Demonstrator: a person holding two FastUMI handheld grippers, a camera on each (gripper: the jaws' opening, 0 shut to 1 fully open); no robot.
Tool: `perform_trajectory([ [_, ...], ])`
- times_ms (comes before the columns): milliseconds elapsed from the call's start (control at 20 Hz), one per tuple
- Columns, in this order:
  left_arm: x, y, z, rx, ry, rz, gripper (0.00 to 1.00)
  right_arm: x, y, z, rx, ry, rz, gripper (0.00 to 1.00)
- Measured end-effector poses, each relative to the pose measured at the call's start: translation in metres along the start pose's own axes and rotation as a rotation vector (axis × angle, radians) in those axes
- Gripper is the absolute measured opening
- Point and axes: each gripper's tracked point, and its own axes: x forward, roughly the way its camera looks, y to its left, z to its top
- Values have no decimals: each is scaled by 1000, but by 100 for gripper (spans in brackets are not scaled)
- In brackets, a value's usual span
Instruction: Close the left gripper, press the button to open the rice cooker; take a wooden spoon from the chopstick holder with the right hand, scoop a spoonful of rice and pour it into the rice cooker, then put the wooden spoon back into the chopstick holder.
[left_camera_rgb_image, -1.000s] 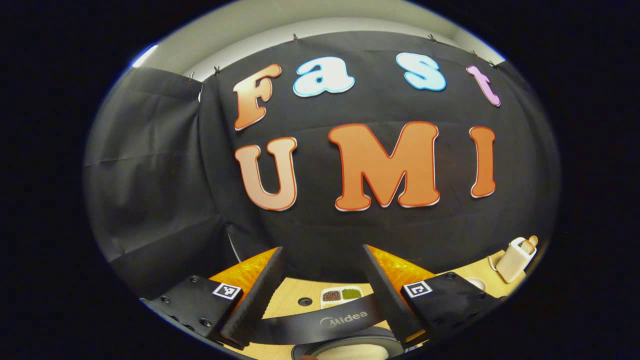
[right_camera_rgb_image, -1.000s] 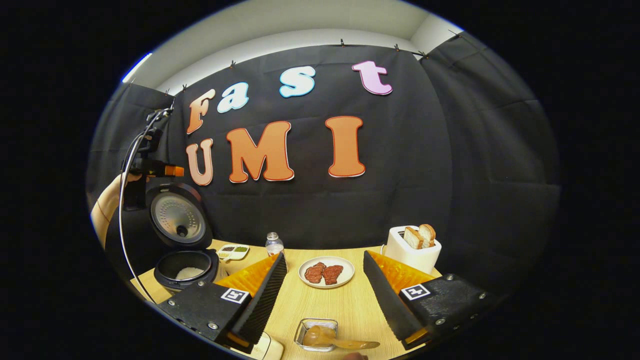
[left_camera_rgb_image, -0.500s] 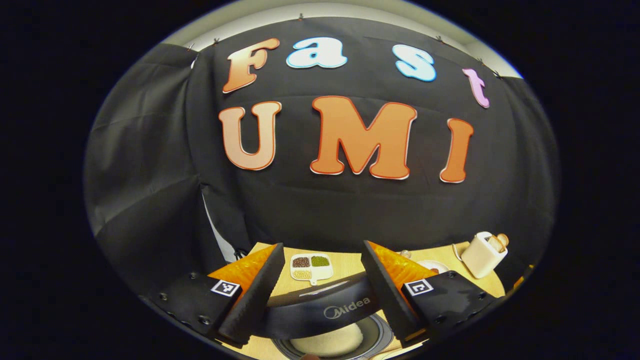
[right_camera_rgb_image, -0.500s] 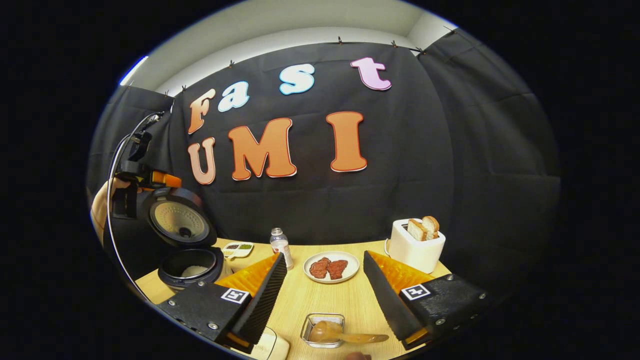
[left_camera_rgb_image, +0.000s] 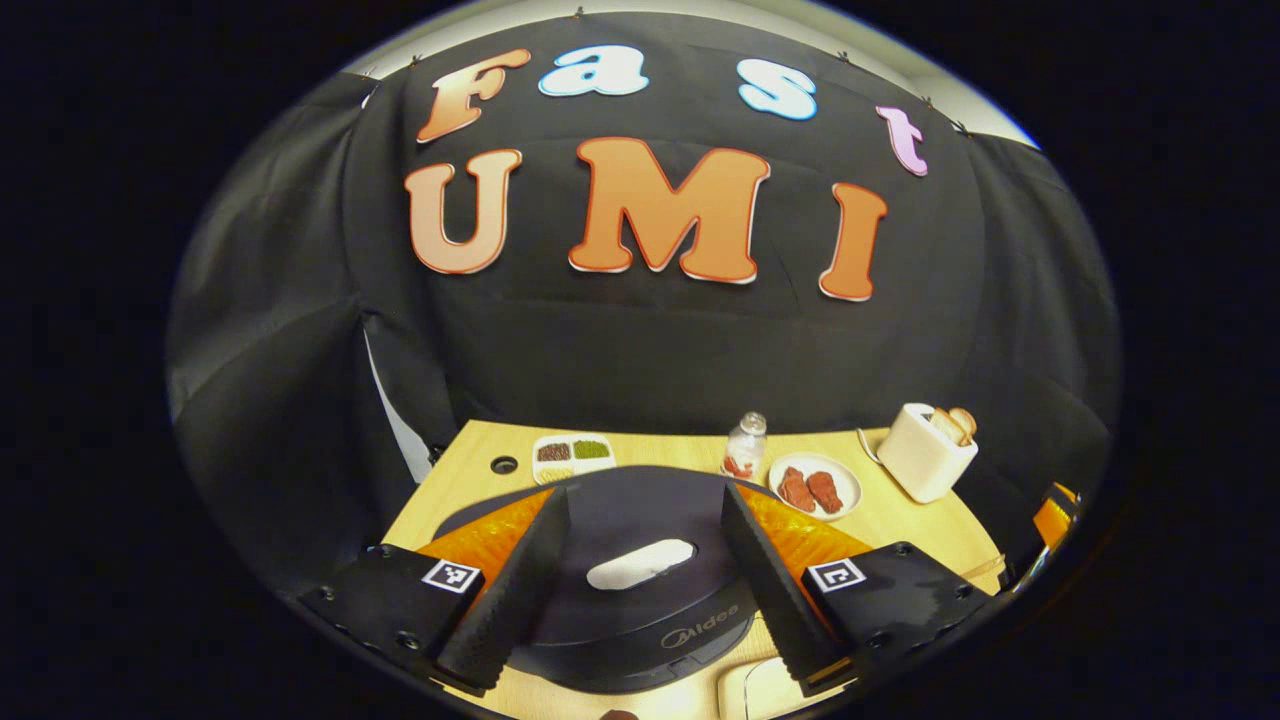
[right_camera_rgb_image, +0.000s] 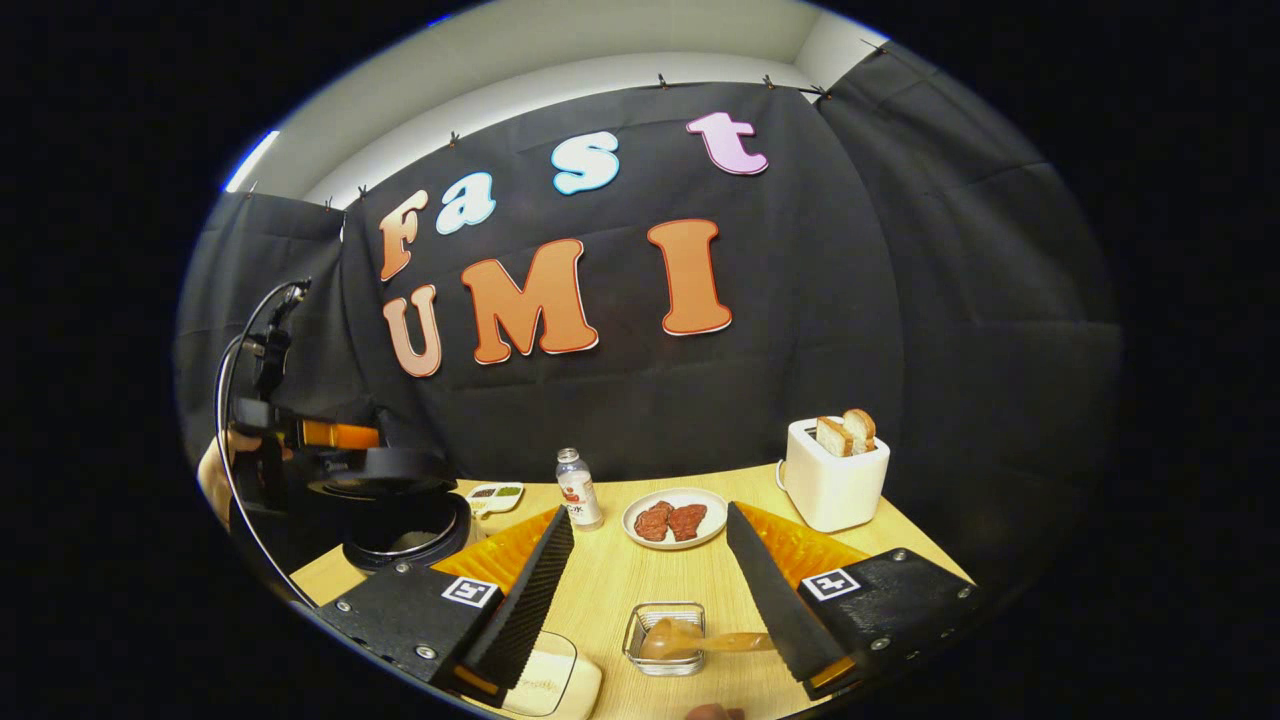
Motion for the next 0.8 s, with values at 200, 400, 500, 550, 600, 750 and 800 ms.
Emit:
perform_trajectory([
  [200, 3, -3, -33, 27, 7, 13, 100, -5, 0, -16, -4, 33, 9, 95],
  [400, 5, -1, -45, -34, -34, -3, 100, -4, 2, -28, 9, 64, 19, 95],
  [500, 5, -2, -52, 15, -70, 3, 100, -3, 4, -35, 18, 80, 26, 95],
  [550, 7, -4, -58, 38, -64, 10, 100, -2, 5, -38, 19, 86, 27, 95],
  [600, 10, -5, -69, 48, -51, 16, 98, 0, 5, -40, 20, 92, 27, 95],
  [750, 11, -6, -84, 85, -44, 31, 100, 3, 7, -45, 17, 95, 30, 95],
  [800, 11, -6, -81, 97, -68, 33, 100, 4, 7, -47, 16, 101, 30, 95],
])
